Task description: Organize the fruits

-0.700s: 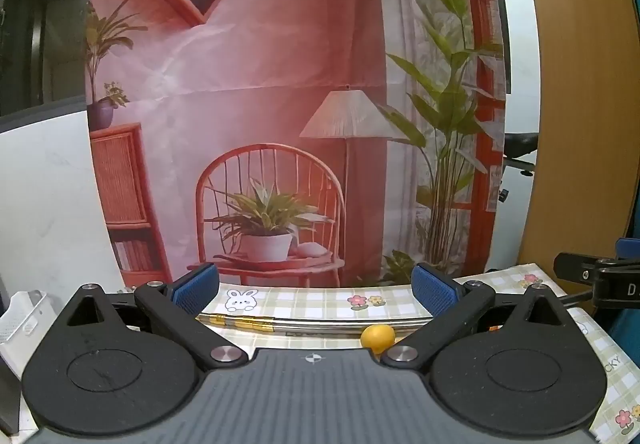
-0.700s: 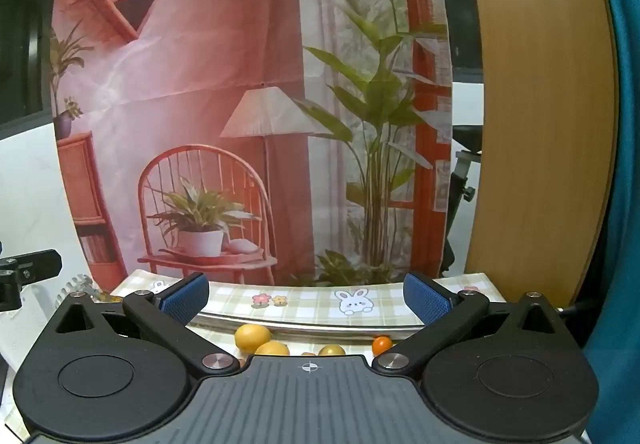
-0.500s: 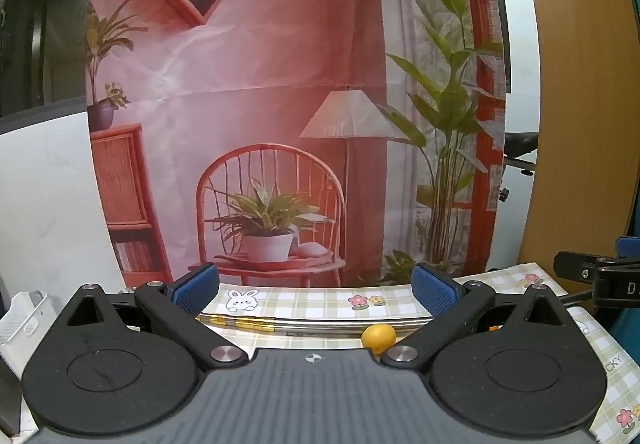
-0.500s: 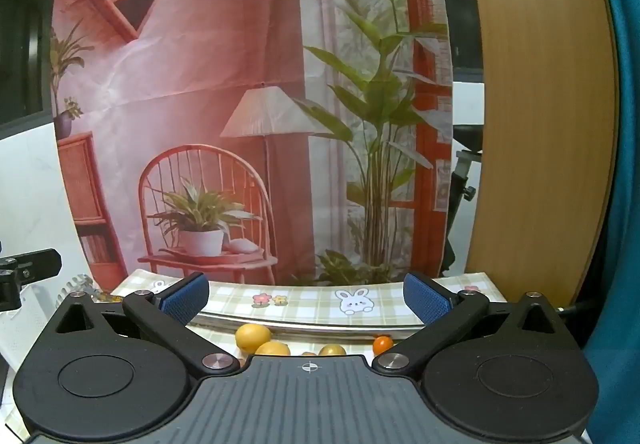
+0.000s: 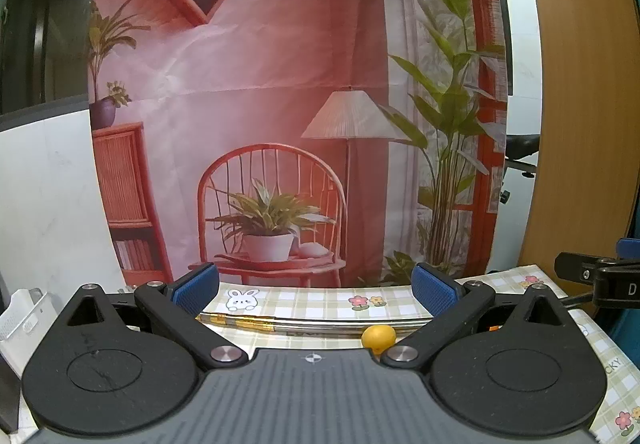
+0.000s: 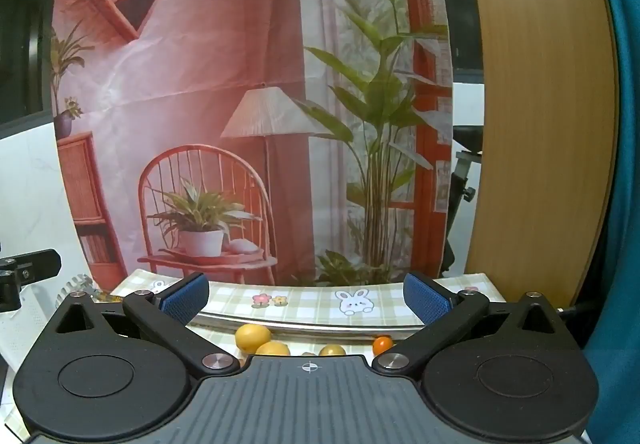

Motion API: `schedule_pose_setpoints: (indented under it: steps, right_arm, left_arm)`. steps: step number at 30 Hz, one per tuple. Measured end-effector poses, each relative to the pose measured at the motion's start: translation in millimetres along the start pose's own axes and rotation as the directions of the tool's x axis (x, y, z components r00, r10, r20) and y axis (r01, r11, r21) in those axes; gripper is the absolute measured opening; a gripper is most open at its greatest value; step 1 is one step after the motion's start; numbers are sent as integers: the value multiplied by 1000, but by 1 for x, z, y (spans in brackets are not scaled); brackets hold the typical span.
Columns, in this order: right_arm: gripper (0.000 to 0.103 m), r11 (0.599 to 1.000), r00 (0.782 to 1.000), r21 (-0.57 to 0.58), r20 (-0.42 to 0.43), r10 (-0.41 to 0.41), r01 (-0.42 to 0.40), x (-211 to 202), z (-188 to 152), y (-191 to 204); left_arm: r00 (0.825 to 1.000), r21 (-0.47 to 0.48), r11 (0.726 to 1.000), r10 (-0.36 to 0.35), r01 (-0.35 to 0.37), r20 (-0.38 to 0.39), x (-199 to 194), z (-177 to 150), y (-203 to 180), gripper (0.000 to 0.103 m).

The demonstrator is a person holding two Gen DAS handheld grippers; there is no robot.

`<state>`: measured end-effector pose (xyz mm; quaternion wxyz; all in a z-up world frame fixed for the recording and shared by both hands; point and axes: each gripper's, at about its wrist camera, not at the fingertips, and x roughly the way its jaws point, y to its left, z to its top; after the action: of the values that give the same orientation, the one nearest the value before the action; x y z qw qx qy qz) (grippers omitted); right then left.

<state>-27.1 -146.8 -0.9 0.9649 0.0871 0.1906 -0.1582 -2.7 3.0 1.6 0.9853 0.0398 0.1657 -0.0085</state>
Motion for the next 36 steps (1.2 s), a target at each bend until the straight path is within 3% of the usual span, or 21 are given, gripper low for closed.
schedule_pose_setpoints:
  steps: [36]
  right_arm:
    - [103, 1000, 1000, 16, 7, -7, 6, -3, -1, -5]
  left_arm:
    - [1000, -1, 1000, -14, 14, 10, -2, -3, -3, 103]
